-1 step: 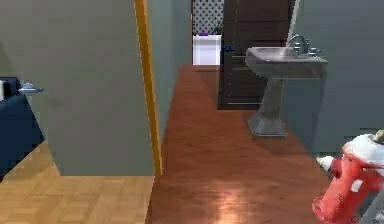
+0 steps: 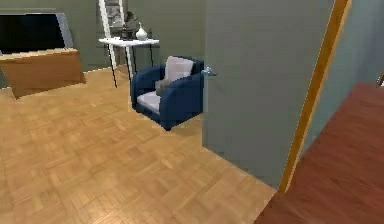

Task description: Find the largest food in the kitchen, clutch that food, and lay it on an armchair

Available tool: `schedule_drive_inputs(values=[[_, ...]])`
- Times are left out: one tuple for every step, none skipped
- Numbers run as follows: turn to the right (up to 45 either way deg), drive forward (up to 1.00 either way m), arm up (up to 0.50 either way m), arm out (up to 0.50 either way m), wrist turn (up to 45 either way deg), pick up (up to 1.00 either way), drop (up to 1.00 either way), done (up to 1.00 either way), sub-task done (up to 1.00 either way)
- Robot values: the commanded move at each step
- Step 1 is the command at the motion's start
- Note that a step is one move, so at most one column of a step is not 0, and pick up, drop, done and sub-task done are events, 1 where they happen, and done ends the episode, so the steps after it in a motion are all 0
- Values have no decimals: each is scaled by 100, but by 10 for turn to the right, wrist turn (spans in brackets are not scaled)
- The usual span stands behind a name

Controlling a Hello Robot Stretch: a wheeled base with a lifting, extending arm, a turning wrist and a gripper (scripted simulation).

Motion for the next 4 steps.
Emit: schedule_drive_inputs(values=[[-270,0,0,0,0,0,0,0,0],[0,100,0,0,0,0,0,0,0],[0,100,0,0,0,0,0,0,0],[0,100,0,0,0,0,0,0,0]])
